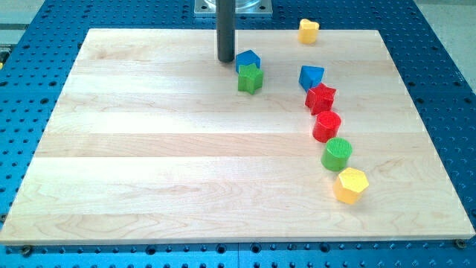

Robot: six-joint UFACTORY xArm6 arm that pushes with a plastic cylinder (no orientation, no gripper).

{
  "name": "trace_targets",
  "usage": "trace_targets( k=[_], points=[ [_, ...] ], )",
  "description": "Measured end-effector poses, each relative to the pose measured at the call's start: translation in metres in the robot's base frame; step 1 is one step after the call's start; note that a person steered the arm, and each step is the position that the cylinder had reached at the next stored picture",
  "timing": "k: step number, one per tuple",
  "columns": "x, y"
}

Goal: Slide the blue cube above the triangle

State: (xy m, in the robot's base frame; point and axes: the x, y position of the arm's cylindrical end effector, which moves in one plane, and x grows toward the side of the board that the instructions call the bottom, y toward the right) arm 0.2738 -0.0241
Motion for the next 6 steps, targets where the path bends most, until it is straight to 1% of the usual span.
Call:
trace_targets(
  k=[1, 2, 3, 4, 5, 6],
  points=[
    [0.006, 0.015],
    [0.012, -0.017],
    [0.02, 0.001],
    [0.021, 0.067],
    [0.021, 0.111],
    [0.033, 0.093]
  ],
)
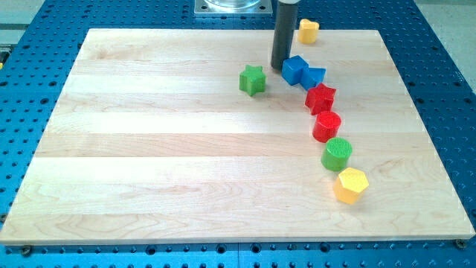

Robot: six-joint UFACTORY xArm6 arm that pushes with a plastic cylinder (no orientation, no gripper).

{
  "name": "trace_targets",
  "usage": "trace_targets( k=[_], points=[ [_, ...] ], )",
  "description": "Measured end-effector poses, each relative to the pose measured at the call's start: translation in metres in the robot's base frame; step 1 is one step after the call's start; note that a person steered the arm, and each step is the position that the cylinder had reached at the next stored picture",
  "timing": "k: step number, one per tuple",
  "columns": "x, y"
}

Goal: Slide the blue cube above the triangle

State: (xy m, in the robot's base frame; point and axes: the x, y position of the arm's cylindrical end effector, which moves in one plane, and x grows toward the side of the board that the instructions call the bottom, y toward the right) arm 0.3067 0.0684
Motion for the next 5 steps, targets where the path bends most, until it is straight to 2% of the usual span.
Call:
trace_targets(
  k=[1, 2, 5],
  points=[
    [0.04, -0.026],
    [0.047, 0.01],
    [0.001, 0.017]
  ],
)
